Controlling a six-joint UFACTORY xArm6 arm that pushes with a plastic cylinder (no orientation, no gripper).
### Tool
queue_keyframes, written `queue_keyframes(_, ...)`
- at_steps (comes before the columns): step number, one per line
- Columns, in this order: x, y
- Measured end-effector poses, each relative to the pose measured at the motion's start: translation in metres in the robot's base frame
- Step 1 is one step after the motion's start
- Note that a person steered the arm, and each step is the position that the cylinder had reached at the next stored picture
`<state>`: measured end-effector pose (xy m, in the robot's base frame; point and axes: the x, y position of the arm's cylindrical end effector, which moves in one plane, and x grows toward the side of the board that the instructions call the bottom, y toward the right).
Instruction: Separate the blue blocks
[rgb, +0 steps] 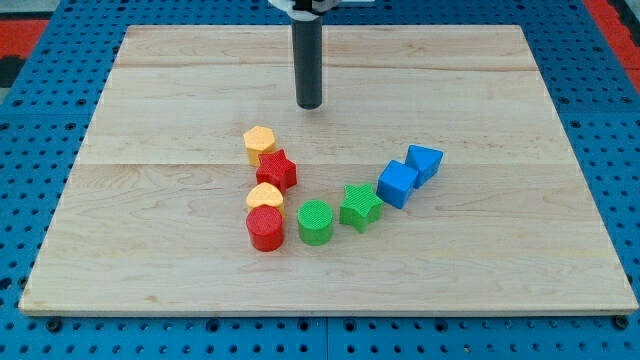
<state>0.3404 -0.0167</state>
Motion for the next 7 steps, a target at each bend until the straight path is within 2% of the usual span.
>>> queue_keyframes(2,0.000,-0.003)
queue_keyframes(3,0.016,0.023)
queue_keyframes(4,0.047,0.083)
queue_keyframes(5,0.083,0.172)
queue_keyframes(6,0.149,0.198)
queue_keyframes(7,0.215,0.165)
